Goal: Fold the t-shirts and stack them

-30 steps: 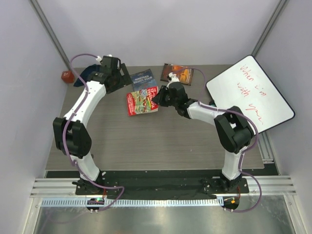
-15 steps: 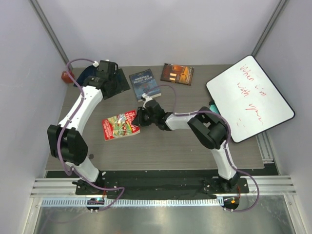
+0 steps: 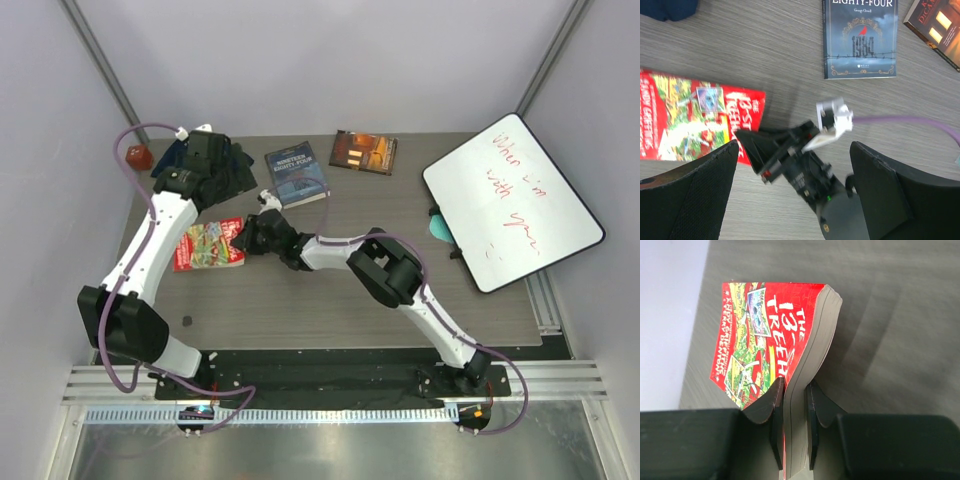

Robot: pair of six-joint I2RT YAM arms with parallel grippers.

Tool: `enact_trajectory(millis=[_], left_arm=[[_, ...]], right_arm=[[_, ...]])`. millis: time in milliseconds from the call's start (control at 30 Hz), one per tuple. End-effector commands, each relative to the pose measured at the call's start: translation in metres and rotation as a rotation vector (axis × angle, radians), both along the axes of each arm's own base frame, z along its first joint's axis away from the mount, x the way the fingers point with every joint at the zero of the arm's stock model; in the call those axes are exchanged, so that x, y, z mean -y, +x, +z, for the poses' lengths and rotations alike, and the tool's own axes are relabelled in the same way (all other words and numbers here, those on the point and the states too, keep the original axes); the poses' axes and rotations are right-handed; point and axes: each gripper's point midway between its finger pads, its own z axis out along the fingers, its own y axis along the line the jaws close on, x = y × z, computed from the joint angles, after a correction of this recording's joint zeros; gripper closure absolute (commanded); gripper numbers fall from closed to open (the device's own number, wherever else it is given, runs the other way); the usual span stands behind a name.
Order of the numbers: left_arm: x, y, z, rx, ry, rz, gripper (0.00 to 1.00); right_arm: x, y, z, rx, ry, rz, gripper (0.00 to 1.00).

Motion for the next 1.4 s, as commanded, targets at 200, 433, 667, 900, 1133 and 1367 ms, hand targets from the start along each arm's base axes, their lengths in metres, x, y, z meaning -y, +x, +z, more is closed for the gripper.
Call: enact_trajectory(millis=[200, 433, 667, 900, 1133, 1367], left_arm=[[-0.027, -0.017, 0.006, 0.0, 0.09, 0.034, 0.07], [-0.037, -0.024, 0.011, 0.02, 0.099, 0.05, 0.07], [-0.038, -0.025, 0.006, 0.005, 0.102, 0.052, 0.07], [-0.036, -0.028, 0.006, 0.007, 0.09, 0.049, 0.07], [-0.036, -0.029, 0.011, 0.032, 0.077, 0.055, 0.07], [-0.006, -0.02, -0.021, 0.008, -0.07, 0.003, 0.09]], right_arm=[[-0.08, 0.017, 0.005, 0.014, 0.032, 0.114, 0.99], [-0.091, 0.012, 0.004, -0.01, 0.128, 0.131, 0.99], [-0.093, 0.008, -0.003, -0.018, 0.127, 0.16, 0.45], [-0.087, 0.002, 0.02, 0.019, 0.158, 0.18, 0.29], [-0.005, 0.002, 0.012, 0.023, 0.028, 0.095, 0.26], [0.101, 0.001, 0.017, 0.039, -0.121, -0.051, 0.22]])
